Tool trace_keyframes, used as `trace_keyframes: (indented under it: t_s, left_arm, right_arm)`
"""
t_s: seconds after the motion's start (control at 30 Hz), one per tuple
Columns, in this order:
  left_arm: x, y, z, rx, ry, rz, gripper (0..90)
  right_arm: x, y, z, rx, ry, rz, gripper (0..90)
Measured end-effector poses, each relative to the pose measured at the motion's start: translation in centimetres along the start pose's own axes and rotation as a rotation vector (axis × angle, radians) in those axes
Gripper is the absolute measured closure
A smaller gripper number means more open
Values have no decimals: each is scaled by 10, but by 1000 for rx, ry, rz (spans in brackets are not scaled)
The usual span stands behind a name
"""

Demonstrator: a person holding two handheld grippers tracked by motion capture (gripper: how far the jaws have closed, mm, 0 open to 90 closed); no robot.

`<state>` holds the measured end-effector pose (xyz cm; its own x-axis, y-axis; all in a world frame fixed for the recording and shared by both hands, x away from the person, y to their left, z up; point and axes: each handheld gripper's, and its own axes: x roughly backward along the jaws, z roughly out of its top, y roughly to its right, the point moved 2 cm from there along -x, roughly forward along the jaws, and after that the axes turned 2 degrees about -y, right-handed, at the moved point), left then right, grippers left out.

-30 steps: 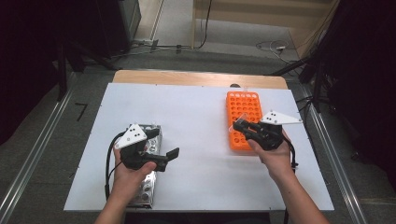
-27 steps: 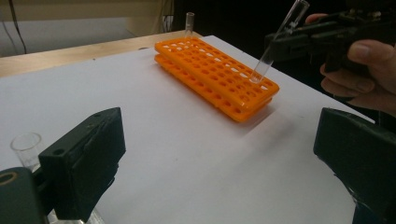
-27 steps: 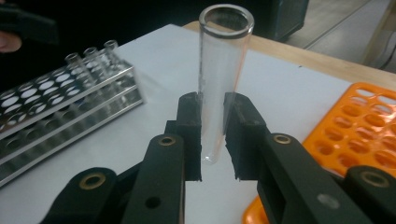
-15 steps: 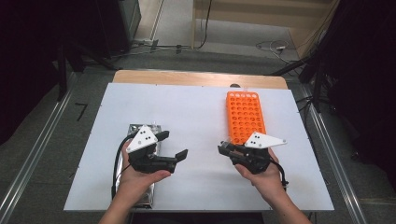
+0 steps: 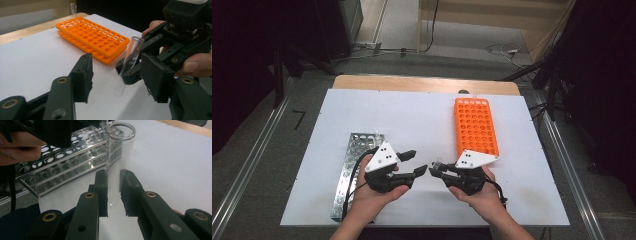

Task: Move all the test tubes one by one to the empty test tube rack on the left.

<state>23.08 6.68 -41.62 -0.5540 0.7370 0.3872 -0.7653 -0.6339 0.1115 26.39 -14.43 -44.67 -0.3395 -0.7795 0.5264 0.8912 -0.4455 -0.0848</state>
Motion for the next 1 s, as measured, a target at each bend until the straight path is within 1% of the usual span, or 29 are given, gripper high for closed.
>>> trace_keyframes:
  t_s: [0.13,0.27,0.37,0.47,0.5,0.57,0.67,0.77,0.9,1.0]
  left_arm:
    - [-8,8,0,-25,-12,-20,532]
    - [-12,13,0,-29,-6,-27,587]
    - [-14,14,0,-38,-13,-30,633]
    - [-15,16,-1,-37,-13,-35,677]
    - [-15,16,-1,-39,-14,-39,686]
    - [-16,17,-2,-40,-20,-32,700]
    - [-15,16,-3,-33,-22,-30,728]
    - [-15,16,-2,-38,-25,-31,730]
    - [-16,17,-2,-59,-26,-32,739]
    - [-14,16,-3,-57,-22,-24,757]
  right_arm:
    - [-3,-5,2,11,-6,14,739]
    - [-7,-10,2,18,-19,25,739]
    - [-8,-13,2,30,-20,33,739]
    - [-10,-15,2,37,-24,41,739]
    - [-10,-16,2,40,-27,41,739]
    - [-10,-17,2,43,-29,48,738]
    - [-11,-19,3,43,-32,55,739]
    - [-11,-19,3,41,-31,59,739]
    - [-10,-19,3,38,-33,64,738]
    - [-9,-20,2,34,-31,67,738]
